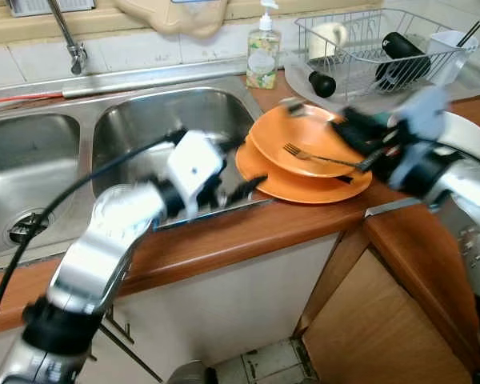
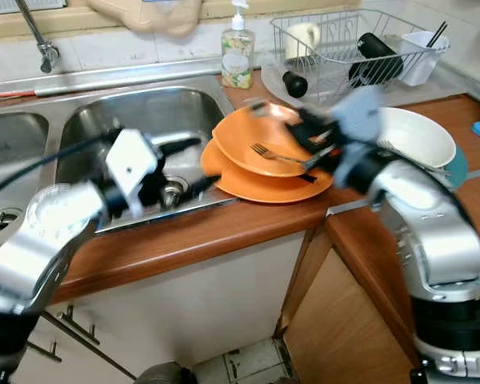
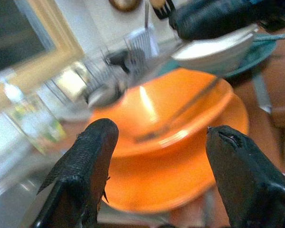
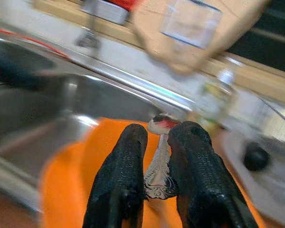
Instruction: Kitchen organization
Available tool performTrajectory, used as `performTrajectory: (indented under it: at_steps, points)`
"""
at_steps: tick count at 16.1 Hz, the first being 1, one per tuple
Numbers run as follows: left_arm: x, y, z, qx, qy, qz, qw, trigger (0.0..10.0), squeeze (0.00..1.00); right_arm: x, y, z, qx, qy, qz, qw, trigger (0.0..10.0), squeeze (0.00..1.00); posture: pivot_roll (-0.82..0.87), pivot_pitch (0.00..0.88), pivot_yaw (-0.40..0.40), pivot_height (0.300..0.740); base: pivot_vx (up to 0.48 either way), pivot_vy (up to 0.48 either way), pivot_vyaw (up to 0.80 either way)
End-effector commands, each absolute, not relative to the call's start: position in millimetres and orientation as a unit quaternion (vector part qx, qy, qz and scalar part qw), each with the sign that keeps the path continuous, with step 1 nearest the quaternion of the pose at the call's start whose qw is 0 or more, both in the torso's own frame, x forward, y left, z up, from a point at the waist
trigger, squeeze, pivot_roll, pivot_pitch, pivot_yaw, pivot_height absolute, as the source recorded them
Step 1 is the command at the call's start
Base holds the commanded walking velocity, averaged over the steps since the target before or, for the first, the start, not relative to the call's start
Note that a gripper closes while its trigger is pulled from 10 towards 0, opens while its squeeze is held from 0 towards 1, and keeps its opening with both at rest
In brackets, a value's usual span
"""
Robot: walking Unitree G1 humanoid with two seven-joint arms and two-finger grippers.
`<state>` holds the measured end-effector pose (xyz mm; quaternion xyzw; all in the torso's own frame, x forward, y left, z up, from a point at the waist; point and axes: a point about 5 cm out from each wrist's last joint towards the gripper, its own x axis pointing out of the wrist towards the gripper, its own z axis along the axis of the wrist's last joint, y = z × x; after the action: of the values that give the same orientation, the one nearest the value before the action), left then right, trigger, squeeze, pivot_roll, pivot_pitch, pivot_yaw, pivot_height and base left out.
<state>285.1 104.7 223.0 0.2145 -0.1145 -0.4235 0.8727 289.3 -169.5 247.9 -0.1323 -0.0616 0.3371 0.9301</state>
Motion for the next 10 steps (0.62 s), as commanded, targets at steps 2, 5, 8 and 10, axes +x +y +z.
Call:
performTrajectory:
  at_steps: [2, 5, 8, 10]
  points:
    - [293, 104, 226, 0.258, -0.132, -0.411, 0.865, 10.0, 0.00, 285, -157, 257, -0.138, -0.070, 0.367, 0.917, 0.0, 0.00, -0.04, 0.000, 0.047, 0.716, 0.000, 0.000, 0.00]
    - [301, 102, 225, 0.290, -0.138, -0.413, 0.852, 0.0, 0.00, 282, -144, 255, -0.135, -0.069, 0.390, 0.908, 0.0, 0.00, -0.04, 0.000, 0.046, 0.716, 0.000, 0.000, 0.00]
    - [310, 96, 225, 0.328, -0.157, -0.406, 0.838, 0.0, 0.00, 278, -131, 253, -0.130, -0.062, 0.416, 0.898, 0.0, 0.00, -0.04, 0.000, 0.047, 0.716, 0.000, 0.000, 0.00]
    - [315, 93, 228, 0.332, -0.162, -0.400, 0.839, 0.0, 0.00, 277, -124, 252, -0.126, -0.063, 0.427, 0.893, 0.0, 0.00, -0.04, 0.000, 0.048, 0.716, 0.000, 0.000, 0.00]
